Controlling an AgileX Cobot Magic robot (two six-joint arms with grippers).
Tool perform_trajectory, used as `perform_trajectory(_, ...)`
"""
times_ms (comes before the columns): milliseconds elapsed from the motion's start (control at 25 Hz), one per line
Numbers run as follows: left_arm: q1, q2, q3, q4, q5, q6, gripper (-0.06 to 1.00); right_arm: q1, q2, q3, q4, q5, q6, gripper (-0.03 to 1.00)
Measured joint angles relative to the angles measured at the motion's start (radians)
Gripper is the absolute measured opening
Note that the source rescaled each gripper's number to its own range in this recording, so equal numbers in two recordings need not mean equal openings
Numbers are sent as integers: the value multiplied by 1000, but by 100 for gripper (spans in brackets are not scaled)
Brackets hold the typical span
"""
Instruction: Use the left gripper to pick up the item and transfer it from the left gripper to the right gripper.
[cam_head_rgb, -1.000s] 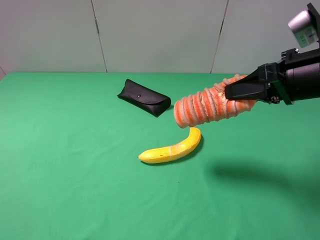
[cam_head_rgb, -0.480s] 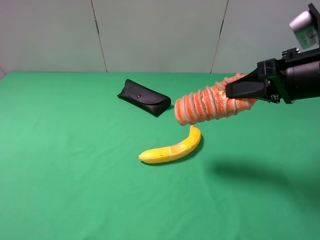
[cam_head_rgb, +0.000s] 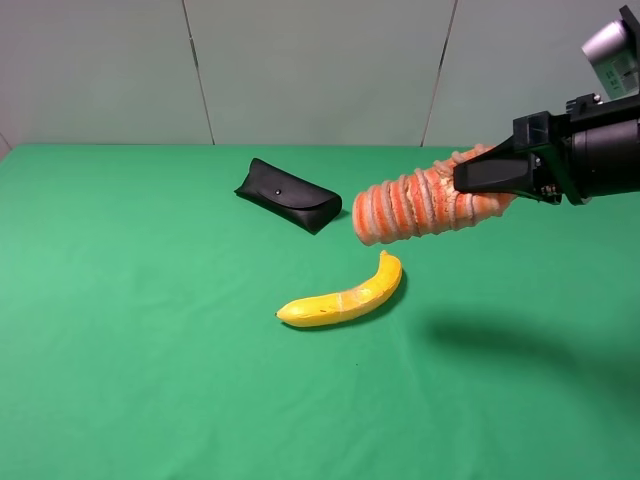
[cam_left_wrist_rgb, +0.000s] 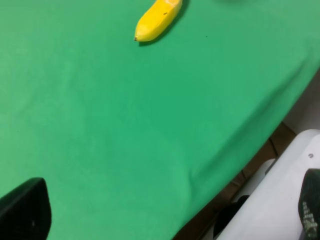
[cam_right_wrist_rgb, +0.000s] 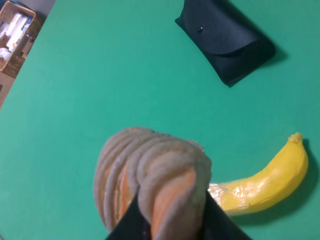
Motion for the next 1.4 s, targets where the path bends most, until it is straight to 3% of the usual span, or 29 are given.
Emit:
perform_trajectory(120, 71, 0, 0, 0, 0, 0, 100, 0, 0, 0, 0, -1, 0, 0)
perform_trajectory(320, 282, 0, 0, 0, 0, -1, 100, 0, 0, 0, -62, -7, 28, 0)
perform_trajectory(600, 588, 0, 0, 0, 0, -1, 100, 0, 0, 0, -288, -85, 249, 0)
perform_trajectory(880, 822, 0, 0, 0, 0, -1, 100, 0, 67, -24, -481, -204, 424, 0)
perform_trajectory(1160, 967, -16, 0, 0, -2, -1, 100, 0, 272, -185, -502, -214, 446, 0)
perform_trajectory(1400, 1014, -25, 0, 6, -1, -1, 100, -15, 414, -313, -501, -220, 446, 0)
